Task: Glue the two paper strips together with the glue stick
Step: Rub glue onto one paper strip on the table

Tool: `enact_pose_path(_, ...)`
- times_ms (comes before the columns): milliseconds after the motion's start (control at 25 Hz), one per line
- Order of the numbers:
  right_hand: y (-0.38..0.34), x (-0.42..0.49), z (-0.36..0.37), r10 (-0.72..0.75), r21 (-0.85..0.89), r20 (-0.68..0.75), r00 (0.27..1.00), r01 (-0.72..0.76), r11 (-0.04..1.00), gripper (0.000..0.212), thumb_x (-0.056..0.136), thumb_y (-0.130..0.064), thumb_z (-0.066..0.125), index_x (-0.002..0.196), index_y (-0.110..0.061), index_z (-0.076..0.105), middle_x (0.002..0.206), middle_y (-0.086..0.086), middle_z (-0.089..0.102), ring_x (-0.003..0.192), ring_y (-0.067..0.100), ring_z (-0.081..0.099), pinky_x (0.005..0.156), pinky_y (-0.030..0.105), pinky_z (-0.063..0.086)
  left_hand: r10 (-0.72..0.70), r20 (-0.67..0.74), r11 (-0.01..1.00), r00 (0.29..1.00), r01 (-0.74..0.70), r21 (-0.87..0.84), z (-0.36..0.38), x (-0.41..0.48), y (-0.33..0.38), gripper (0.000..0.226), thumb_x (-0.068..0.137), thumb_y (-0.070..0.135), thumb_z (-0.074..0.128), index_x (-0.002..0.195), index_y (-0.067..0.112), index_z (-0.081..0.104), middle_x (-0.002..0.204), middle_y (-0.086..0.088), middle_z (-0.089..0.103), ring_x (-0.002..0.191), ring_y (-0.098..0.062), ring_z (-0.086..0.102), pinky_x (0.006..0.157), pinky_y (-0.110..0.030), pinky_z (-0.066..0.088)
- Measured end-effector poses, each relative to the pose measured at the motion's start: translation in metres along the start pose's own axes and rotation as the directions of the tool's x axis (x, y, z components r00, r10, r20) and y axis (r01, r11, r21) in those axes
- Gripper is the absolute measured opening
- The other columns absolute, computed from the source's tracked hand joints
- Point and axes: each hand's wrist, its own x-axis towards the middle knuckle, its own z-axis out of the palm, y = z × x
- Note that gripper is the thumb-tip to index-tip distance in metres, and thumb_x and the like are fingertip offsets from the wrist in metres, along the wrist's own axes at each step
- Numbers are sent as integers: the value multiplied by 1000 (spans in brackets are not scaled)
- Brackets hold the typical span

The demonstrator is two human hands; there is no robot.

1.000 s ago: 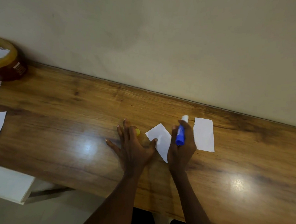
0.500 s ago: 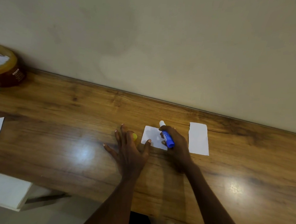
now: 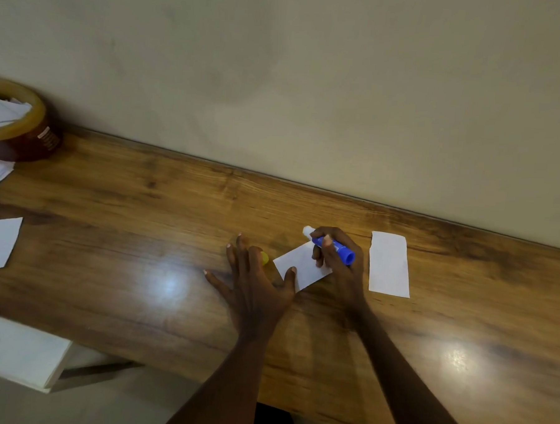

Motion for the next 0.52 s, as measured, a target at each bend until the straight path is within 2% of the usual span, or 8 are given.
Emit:
enact_pose_path(40, 4, -4, 9, 63, 105, -67, 996, -55, 993, 33, 81, -22, 51, 101, 4, 54, 69, 1, 56, 54, 2, 54, 52, 7, 44, -5, 3, 1000, 1000, 5, 1, -1, 0, 0, 67, 67, 50, 63, 119, 14, 39, 151, -11, 24, 141, -30, 13, 103, -58, -14)
enact_pose_path(120, 10, -9, 18, 100, 54, -120, 988, -94, 994, 31, 77, -19, 59, 98, 3, 53, 76, 2, 56, 61, 6, 55, 57, 10, 46, 0, 7, 1000, 1000, 0, -3, -1, -1, 0, 66, 67, 50, 62, 118, 15, 39, 152, -10, 23, 142, -29, 11, 104, -59, -13)
enact_pose_path(200, 11, -10, 21, 33, -63, -86, 996, -38, 997, 17, 74, -8, 66, 86, -2, 55, 76, 2, 58, 62, 7, 55, 58, 6, 45, 3, 16, 1000, 1000, -3, -3, 0, 0, -1, 67, 68, 52, 60, 120, 15, 38, 152, -10, 22, 142, -28, 10, 104, -58, -14)
enact_pose_path(280, 14, -11, 19, 16, -84, -40, 999, -19, 996, 10, 74, 0, 66, 77, -5, 57, 65, -3, 57, 57, 2, 56, 55, 4, 44, 2, 24, 1000, 1000, -2, 10, 0, 0, -2, 70, 68, 54, 59, 122, 15, 36, 153, -9, 20, 142, -28, 8, 103, -57, -16)
enact_pose_path(400, 17, -11, 18, -6, -128, 4, 1000, 7, 992, 13, 73, -2, 67, 72, -11, 58, 63, -5, 57, 57, 0, 56, 54, 5, 43, 7, 26, 1000, 1000, -7, 11, -1, 0, -2, 70, 67, 52, 60, 122, 16, 35, 152, -9, 21, 142, -28, 9, 102, -57, -17)
enact_pose_path(520, 17, -11, 20, -25, -177, 11, 1000, 27, 984, 9, 73, -5, 69, 75, -3, 61, 67, 2, 59, 53, 8, 52, 55, 4, 43, 13, 35, 1000, 999, -13, 8, 0, 1, -3, 71, 66, 49, 59, 123, 15, 34, 153, -9, 20, 142, -28, 8, 102, -57, -17)
